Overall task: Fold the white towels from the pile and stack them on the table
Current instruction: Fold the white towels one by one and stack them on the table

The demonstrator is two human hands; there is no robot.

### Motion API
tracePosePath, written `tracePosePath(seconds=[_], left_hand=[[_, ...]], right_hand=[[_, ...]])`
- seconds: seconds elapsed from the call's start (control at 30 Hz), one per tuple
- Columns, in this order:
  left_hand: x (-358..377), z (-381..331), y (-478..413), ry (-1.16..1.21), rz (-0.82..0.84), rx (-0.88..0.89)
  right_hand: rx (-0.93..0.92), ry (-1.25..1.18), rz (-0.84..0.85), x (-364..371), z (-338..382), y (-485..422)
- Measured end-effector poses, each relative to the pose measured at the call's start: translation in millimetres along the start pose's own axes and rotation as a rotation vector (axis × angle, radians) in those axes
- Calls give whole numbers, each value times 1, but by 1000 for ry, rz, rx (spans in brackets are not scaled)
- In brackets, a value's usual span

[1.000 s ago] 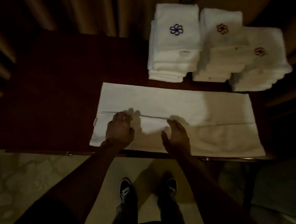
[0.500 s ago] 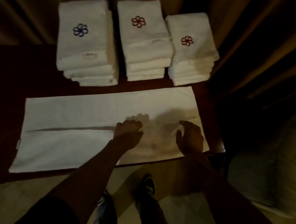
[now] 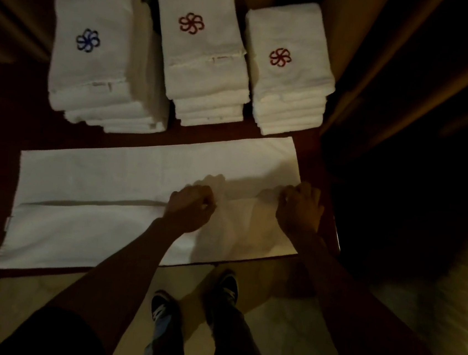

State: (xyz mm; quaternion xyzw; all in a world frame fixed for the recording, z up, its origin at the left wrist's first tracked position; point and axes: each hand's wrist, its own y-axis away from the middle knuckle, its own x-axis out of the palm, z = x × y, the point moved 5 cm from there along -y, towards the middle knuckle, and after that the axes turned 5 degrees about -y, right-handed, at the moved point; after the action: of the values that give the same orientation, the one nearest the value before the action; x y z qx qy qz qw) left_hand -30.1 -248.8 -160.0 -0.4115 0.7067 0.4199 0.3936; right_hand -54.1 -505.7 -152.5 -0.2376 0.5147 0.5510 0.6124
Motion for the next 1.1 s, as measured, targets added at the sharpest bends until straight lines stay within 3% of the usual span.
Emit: tracePosePath(seconds=[0.2,0.33,0.43,0.57,0.83,1.1], left_hand=[[-13,-21,-6,-128,-166,-10],[-13,-27,5,-182,-216,-14],[-3,-15,14,-172,-147,-42],[7,0,22,-106,-101,-33],[-20,11,-19,-33,-166,-91],[-24,-2,-93,-15,-165,-102]], right_hand=[[42,3,-87,-12,-2,-9],[-115,2,-116,-3,7,2],[-205,23,-26,10,11,15],[-141,2,72,18,7,19],[-136,-170,-114,-3,17,-19],[20,-316,-218,-12,16,-93]])
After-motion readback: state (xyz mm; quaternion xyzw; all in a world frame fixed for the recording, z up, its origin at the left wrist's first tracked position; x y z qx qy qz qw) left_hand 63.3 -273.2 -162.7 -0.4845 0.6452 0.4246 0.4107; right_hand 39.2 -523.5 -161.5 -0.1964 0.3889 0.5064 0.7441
